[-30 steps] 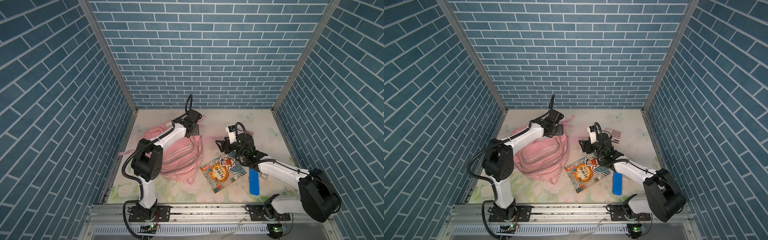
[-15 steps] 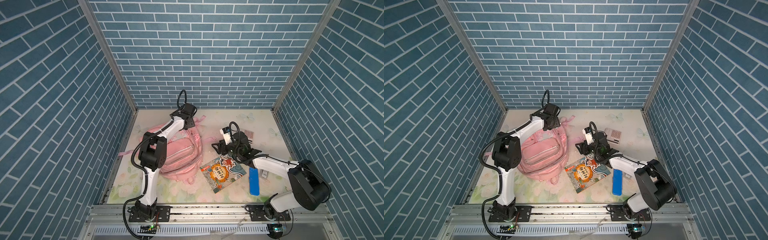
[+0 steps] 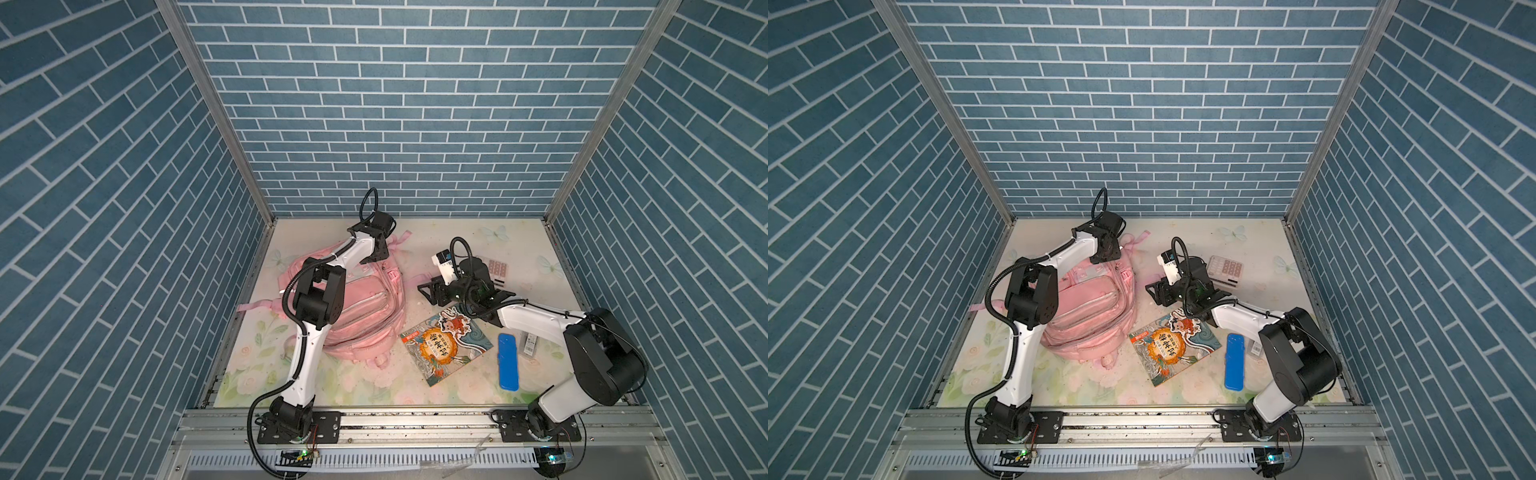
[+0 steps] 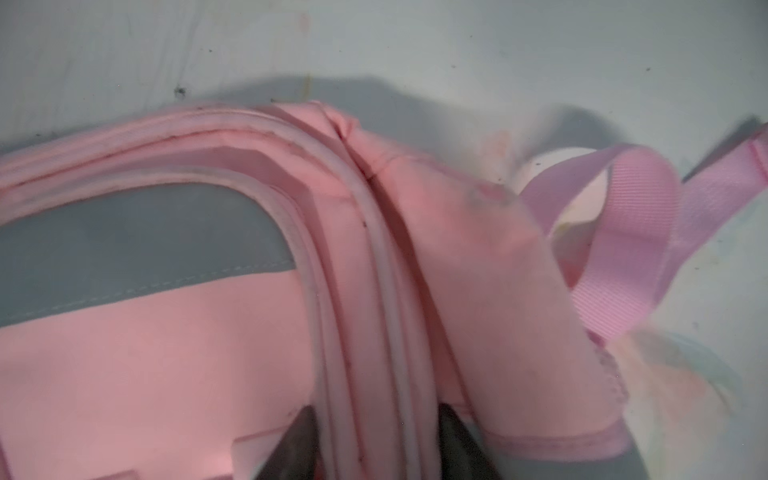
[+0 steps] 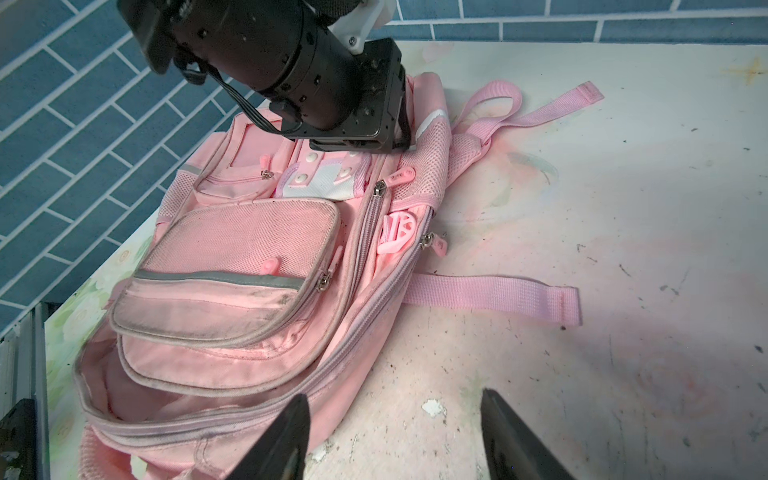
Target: Pack the student bag
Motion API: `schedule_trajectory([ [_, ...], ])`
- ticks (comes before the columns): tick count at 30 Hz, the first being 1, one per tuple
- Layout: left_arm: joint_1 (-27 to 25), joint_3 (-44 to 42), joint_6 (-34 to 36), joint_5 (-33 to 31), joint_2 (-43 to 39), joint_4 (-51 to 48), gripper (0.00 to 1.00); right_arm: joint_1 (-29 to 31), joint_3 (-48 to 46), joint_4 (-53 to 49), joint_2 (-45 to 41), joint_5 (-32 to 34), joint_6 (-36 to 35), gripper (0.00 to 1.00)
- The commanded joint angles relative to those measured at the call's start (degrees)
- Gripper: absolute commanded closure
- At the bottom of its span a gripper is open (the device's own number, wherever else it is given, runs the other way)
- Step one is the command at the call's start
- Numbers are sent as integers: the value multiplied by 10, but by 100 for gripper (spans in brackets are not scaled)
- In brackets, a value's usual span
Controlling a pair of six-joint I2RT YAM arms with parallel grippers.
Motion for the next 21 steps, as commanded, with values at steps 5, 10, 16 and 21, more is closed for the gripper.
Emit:
schedule_trajectory([
  [5, 10, -81, 33, 59, 2, 16, 92, -3, 11, -19, -8, 1, -30, 34],
  [10, 8, -111, 74, 100, -62, 39, 100, -2, 7, -22, -21, 1, -84, 35],
  [16, -2, -160, 125, 140, -198, 58, 100, -3, -39, 50, -54, -20, -217, 37],
  [21, -5, -191, 134, 192, -278, 61, 100, -2, -105, 185, -64, -91, -279, 39],
])
